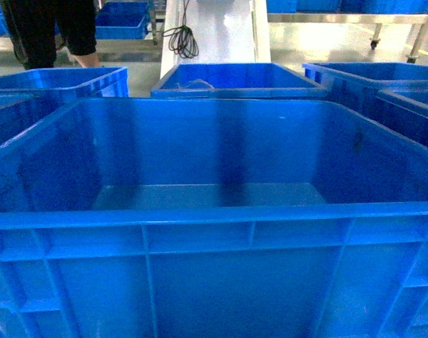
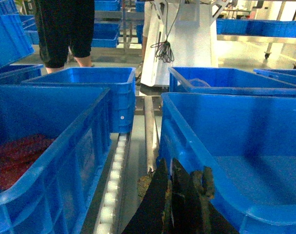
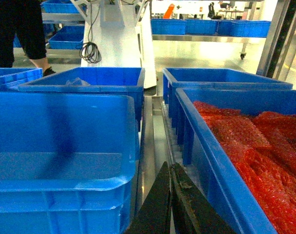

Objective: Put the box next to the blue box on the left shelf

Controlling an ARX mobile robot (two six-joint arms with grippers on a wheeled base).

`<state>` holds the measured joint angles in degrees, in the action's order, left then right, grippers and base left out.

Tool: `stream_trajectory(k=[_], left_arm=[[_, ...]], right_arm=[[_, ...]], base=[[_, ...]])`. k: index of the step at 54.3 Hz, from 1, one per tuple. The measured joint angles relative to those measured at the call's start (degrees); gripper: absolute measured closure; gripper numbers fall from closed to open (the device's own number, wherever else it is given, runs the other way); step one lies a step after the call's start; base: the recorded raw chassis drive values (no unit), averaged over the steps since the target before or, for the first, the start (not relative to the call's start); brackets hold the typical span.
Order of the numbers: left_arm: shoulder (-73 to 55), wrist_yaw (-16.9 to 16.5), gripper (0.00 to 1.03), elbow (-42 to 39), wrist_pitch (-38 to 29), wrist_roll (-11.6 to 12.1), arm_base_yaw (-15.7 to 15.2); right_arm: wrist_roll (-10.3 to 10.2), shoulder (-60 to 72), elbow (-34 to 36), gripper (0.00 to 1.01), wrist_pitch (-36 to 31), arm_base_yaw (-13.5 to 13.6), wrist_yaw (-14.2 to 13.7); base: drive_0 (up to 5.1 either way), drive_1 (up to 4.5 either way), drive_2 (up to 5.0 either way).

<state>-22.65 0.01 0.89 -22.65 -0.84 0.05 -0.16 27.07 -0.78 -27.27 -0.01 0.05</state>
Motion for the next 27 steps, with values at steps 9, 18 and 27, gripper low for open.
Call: stream_trajectory(k=[9, 18, 27], left_arm=[[4.42, 0.00, 1.01, 0.00, 4.57, -0.02, 0.00], [8.72, 0.00, 1.01, 0.00, 8.79, 0.00, 0.00], [11.89, 0.00, 1.01, 0.00, 11.96, 0.00, 0.00]], right_arm=[[0.00, -5.14, 0.02, 1.00, 5.44, 0.00, 0.00], [0.00, -10.27, 0.02, 1.00, 10.49, 0.00, 0.00], [0.00, -14.12, 0.02, 1.00, 14.29, 0.00, 0.00]], base=[[0.0, 0.00, 0.0], [0.0, 0.00, 0.0], [0.0, 0.00, 0.0]])
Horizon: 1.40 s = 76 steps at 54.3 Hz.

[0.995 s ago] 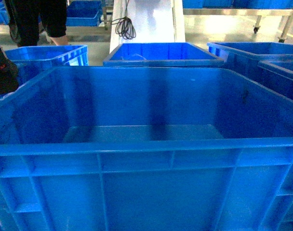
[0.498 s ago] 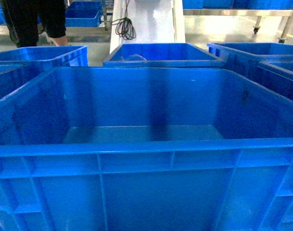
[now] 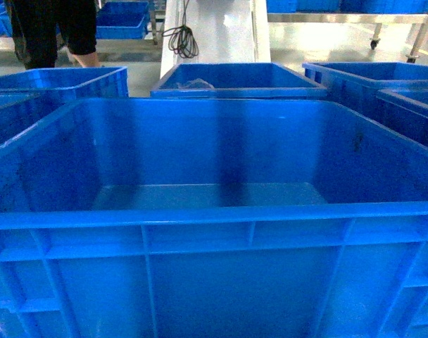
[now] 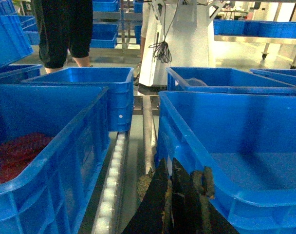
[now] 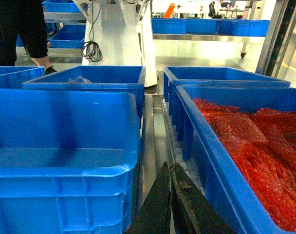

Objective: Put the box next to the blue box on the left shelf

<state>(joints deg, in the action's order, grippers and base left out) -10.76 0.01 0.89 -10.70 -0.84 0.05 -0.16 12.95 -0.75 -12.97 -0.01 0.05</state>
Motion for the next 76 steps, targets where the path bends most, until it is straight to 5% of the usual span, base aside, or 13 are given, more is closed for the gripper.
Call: stream_trajectory(k=[4, 9, 13, 17, 30, 46, 53, 56, 76], left_arm=[[1.16, -0.02, 1.01, 0.00, 1.05, 0.00, 0.00], [8.15, -0.17, 1.01, 0.04, 11.23, 0.00, 0.00], [10.10, -0.07, 1.01, 0.09, 9.73, 0.02, 0.00], [10.14, -0.11, 1.01, 0.02, 11.76, 0.02, 0.00], [10.14, 0.02, 1.00, 0.02, 10.99, 0.00, 0.00], [10.14, 0.02, 0.32, 0.02, 10.99, 0.04, 0.00], [10.14, 0.02, 0.10, 0.02, 10.99, 0.04, 0.00], [10.14, 0.02, 0.03, 0.02, 10.99, 0.11, 0.00], [10.14, 0.02, 0.05, 0.02, 10.99, 0.13, 0.00]], right_arm=[[0.00, -1.33, 0.00, 1.00, 1.29, 0.00, 0.00], [0.00, -2.56, 0.00, 1.00, 2.64, 0.00, -0.04], [0.00, -3.58, -0.02, 1.00, 3.96, 0.00, -0.02], [0.02, -10.45, -0.02, 1.00, 13.53, 0.00, -0.20], [0.02, -12.66, -0.02, 0.95, 13.18, 0.00, -0.02], [0.02, -12.66, -0.02, 0.25, 13.27, 0.00, -0.02], [0.02, -12.66, -0.02, 0.03, 13.29, 0.00, -0.02], [0.02, -12.66, -0.02, 0.02, 13.27, 0.00, -0.02], [0.02, -12.66, -0.02, 0.03, 13.27, 0.00, -0.02]], base=[[0.0, 0.00, 0.0], [0.0, 0.00, 0.0], [0.0, 0.00, 0.0], [0.0, 0.00, 0.0], [0.0, 0.00, 0.0], [0.0, 0.00, 0.0], [0.0, 0.00, 0.0], [0.0, 0.00, 0.0], [0.0, 0.00, 0.0]])
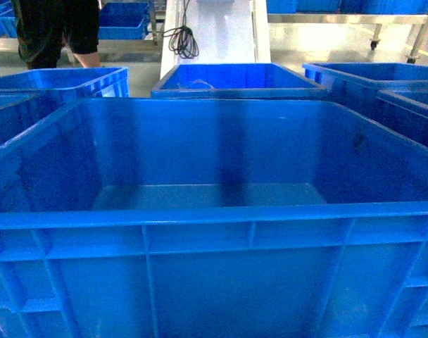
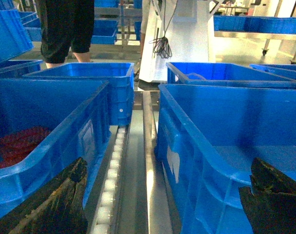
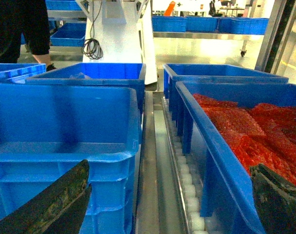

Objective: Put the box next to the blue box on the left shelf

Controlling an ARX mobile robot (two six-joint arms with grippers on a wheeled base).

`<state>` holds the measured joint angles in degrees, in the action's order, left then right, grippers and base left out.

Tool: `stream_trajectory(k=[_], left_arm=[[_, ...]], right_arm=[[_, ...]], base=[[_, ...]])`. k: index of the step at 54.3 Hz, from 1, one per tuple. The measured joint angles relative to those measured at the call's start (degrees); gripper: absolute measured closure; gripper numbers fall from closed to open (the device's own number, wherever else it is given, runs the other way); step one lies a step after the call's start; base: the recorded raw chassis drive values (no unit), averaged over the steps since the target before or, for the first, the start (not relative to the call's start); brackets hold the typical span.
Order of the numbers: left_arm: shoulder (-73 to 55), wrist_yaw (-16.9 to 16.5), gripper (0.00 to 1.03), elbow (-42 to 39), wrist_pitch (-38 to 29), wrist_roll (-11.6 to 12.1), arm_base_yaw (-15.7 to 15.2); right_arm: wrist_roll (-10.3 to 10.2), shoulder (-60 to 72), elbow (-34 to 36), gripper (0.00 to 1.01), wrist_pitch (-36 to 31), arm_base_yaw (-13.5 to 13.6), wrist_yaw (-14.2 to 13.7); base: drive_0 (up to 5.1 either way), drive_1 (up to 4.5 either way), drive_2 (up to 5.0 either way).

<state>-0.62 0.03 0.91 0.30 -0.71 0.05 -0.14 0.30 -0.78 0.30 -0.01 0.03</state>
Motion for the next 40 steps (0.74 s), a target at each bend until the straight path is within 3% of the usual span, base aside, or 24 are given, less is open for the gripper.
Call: stream_trajectory(k=[40], left_arm=[[0.00, 0.00, 0.05, 0.00, 0.00, 0.07, 0.00]], right_arm=[[0.00, 0.00, 0.00, 0.03, 0.00, 0.00, 0.00]], base=[[0.0, 0.00, 0.0]])
